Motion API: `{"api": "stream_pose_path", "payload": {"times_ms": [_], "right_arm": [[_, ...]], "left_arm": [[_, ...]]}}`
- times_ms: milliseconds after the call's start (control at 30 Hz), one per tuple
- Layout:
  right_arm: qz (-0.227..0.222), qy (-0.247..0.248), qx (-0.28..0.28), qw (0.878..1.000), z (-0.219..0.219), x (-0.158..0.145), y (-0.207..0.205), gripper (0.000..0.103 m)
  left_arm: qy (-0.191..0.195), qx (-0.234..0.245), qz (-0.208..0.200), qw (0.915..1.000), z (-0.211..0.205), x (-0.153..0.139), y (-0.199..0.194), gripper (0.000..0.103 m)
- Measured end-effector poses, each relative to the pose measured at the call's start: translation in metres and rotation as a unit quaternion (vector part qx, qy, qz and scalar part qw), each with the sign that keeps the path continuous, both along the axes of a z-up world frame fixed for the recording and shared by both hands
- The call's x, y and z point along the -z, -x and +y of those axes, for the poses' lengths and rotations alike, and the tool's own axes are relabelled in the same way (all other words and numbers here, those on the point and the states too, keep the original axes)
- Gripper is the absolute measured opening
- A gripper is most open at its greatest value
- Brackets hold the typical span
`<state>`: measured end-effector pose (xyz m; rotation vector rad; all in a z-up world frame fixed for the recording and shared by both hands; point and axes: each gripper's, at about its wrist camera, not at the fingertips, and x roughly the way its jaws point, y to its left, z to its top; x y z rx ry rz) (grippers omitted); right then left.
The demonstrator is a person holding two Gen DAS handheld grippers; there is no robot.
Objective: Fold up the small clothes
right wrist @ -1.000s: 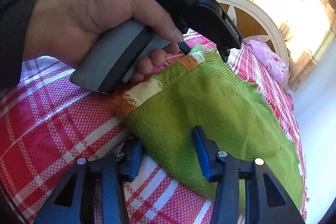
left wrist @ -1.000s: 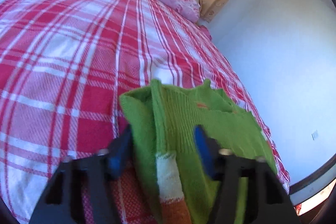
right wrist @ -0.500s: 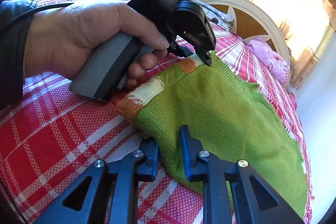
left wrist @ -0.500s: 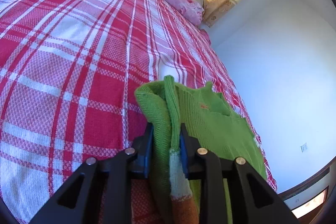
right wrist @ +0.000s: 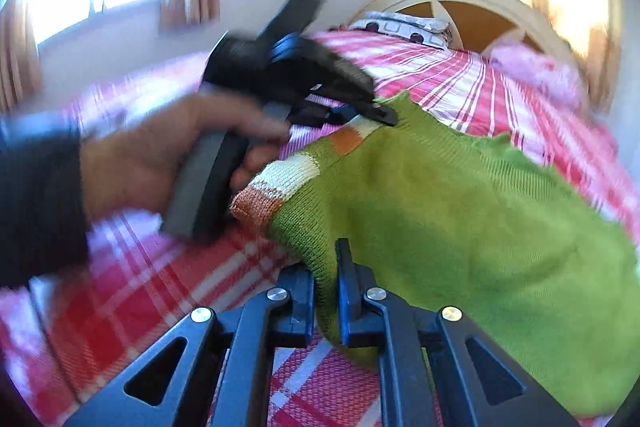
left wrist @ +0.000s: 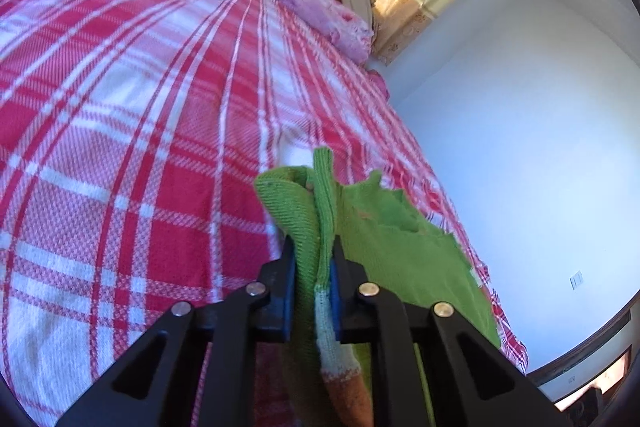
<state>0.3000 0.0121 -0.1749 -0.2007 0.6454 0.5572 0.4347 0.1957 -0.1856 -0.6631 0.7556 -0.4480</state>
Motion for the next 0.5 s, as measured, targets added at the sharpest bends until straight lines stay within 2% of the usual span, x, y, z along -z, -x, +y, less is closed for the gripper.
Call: {"api": "stream_pose_path", "payload": {"times_ms": [67,233,500], "right_arm": [[-0.004,-0.027,0.003,1.000,-0.009,-0.005,0.000,0.008],[-0.029,-0.052,0.003,0.998,-0.019,-0.017,0.007,0.008],[-0.047,-0.097,0.042,0.993,-0.072,-0.040,0.003,0.008]], "left_arm": [[0.017,-0.005,-0.004,0.9998,-0.001,-0.006,0.003,0.014],[0.019,-0.017,-0.024,0.9994,-0.012,-0.029,0.002,0.014],[0.044,-0.015,-0.046,0.9978,-0.035,-0.052,0.000,0.014]]}}
